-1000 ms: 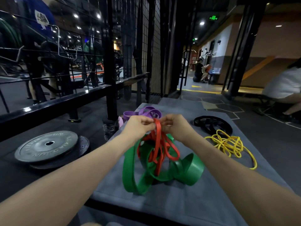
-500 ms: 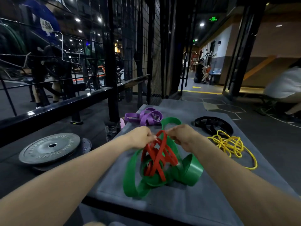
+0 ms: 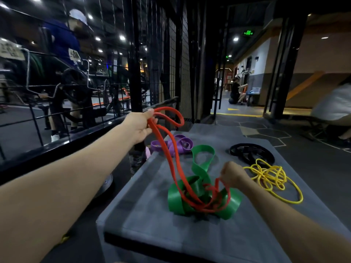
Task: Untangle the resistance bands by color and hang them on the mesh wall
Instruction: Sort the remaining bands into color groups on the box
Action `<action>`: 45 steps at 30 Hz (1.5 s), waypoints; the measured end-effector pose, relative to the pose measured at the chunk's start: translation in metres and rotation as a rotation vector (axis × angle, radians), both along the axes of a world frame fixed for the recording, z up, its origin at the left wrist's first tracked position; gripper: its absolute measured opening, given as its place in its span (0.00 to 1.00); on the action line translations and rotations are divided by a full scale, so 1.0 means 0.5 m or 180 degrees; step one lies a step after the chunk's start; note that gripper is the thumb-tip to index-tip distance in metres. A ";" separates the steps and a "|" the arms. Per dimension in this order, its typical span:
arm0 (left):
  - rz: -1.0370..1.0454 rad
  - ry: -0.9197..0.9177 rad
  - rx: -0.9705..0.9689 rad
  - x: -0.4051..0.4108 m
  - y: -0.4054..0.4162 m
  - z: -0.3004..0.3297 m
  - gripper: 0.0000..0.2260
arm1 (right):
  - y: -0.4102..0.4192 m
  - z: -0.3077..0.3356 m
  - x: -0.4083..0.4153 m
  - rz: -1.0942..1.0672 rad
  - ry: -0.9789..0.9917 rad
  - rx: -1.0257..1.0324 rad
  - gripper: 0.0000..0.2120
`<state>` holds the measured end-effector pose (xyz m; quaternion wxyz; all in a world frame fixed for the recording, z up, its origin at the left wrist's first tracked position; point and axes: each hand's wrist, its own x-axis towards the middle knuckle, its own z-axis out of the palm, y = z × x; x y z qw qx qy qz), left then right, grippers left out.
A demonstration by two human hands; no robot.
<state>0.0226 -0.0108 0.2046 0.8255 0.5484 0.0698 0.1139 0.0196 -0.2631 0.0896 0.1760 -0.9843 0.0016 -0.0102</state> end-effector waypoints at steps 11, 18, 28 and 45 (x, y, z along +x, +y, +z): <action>0.0035 -0.0332 -0.1129 -0.035 -0.046 0.056 0.07 | 0.132 -0.027 -0.036 0.0808 0.0274 0.0833 0.07; 0.0193 0.0387 0.0793 -0.011 -0.001 -0.066 0.10 | 0.028 0.085 -0.029 0.0320 -0.0329 0.0474 0.14; -0.1493 -0.0177 0.0590 -0.049 -0.155 -0.158 0.08 | 0.076 0.212 -0.011 0.0261 -0.0718 0.2248 0.16; -0.0169 0.0108 0.0000 -0.008 -0.069 -0.188 0.11 | 0.039 -0.003 -0.026 0.0544 -0.0018 0.2170 0.06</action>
